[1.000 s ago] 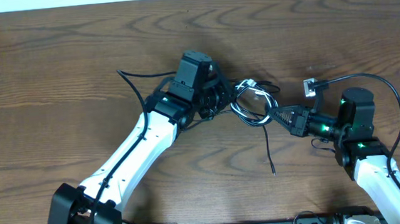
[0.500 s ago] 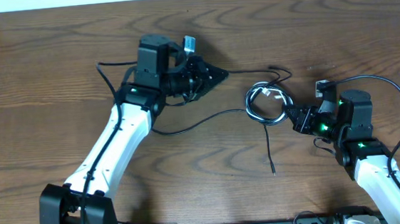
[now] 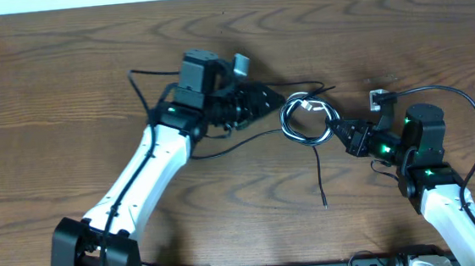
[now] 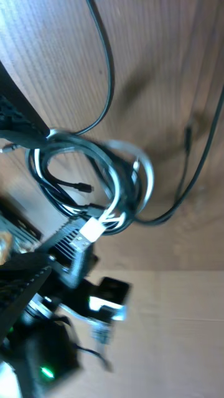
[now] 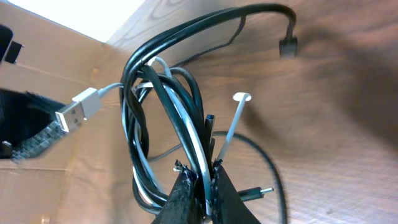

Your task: Untangle cables

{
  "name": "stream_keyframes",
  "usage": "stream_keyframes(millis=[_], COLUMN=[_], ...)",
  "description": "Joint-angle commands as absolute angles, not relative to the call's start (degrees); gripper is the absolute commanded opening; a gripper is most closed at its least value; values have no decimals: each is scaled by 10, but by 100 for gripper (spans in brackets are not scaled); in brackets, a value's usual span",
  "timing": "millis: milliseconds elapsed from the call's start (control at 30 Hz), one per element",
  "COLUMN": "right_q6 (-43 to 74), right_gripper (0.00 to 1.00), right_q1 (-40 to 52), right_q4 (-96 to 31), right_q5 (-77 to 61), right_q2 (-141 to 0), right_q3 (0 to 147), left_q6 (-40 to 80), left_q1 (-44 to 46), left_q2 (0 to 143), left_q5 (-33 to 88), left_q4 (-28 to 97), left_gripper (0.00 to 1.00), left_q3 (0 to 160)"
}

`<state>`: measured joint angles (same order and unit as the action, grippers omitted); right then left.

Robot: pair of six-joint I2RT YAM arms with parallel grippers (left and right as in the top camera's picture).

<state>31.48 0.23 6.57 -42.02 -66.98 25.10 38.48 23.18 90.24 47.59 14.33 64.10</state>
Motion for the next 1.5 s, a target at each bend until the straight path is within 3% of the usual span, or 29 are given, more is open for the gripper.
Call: stream_keyframes(millis=[0, 200, 500, 867, 967, 1067, 1367, 1400, 1467], right_q6=[392, 437, 444, 443, 443, 443, 466, 468, 478], right_gripper=[1, 1, 1, 1, 1, 1, 1, 1, 1], right_q1=[5, 5, 5, 5, 5, 5, 5, 5, 5], right_q4=[74, 118, 127, 141, 142, 142, 156, 160, 170], right_q5=[-488, -577, -587, -593, -591, -596, -637, -639, -640], right_q2=[-668, -668, -668, -668, -668, -668, -668, -668, -668], right_q3=[251, 251, 251, 251, 251, 251, 251, 251, 251], left_q6=[262, 257, 257, 353, 353, 352, 352, 352, 352], left_q1=[263, 298, 300, 300, 300, 300, 312, 316, 326], left_q2=[900, 900, 900, 900, 900, 900, 900, 900, 900], left_q5=[465, 307, 134, 205, 277, 309, 304, 305, 304], left_q4=[145, 199, 287, 276, 266, 259, 240, 236, 229], left_gripper=[60, 60, 53, 55, 66, 70, 70, 67, 48], left_q3=[642, 642, 642, 642, 642, 642, 640, 640, 640])
